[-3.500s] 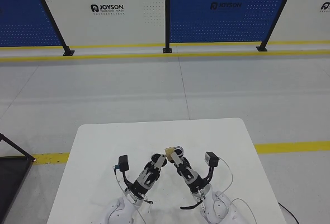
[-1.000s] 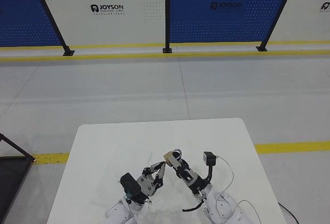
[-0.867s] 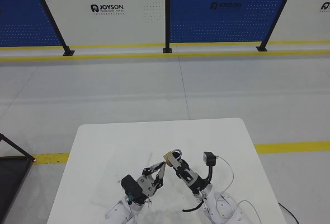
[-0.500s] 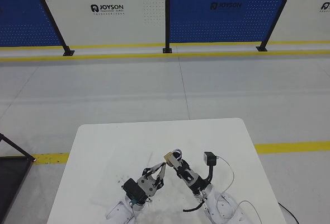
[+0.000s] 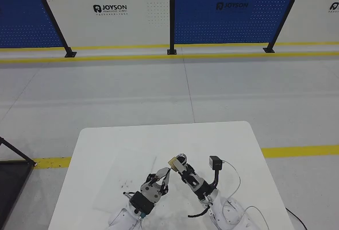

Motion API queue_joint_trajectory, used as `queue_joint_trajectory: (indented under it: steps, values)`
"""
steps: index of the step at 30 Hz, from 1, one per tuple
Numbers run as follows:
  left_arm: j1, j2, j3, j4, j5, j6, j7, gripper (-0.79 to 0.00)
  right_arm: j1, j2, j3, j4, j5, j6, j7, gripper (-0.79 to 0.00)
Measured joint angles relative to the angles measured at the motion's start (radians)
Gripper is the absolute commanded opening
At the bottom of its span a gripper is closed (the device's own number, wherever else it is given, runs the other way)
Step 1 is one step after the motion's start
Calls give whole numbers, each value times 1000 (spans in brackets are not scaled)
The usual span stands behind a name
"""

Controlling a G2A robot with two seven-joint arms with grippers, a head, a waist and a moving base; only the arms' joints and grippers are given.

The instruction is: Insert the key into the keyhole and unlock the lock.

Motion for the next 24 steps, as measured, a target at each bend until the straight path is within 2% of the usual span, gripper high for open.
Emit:
queue_joint_trajectory:
  steps: [6, 8, 9, 10, 11, 13, 20, 24]
  values:
    - [-9, -1, 4, 15, 7, 28, 19, -785, 1, 1, 0, 0, 4, 0, -3, -785]
    - [-9, -1, 6, 15, -14, 13, 23, -474, 1, 1, 0, 0, 5, 0, -4, -785]
    - [-8, -1, 5, 14, -26, 2, 24, -209, 1, 1, 0, 0, 5, 0, -4, -785]
    - [-7, -1, 4, 12, -37, -8, 24, -108, 1, 1, 0, 0, 5, -1, -4, -785]
    - [-6, 0, 3, 9, -51, -21, 25, -49, 1, 2, 0, 0, 4, -1, -5, -785]
    - [-1, 2, -6, 1, -81, -54, 28, 0, 2, 2, 2, 0, 3, -2, -5, -785]
    - [24, 15, -49, -30, -152, -150, 23, 0, 5, 4, 6, 0, -3, -8, -8, -785]
    - [49, 29, -90, -53, -231, -282, -23, 0, 20, 7, 22, 1, -94, -63, -20, -785]
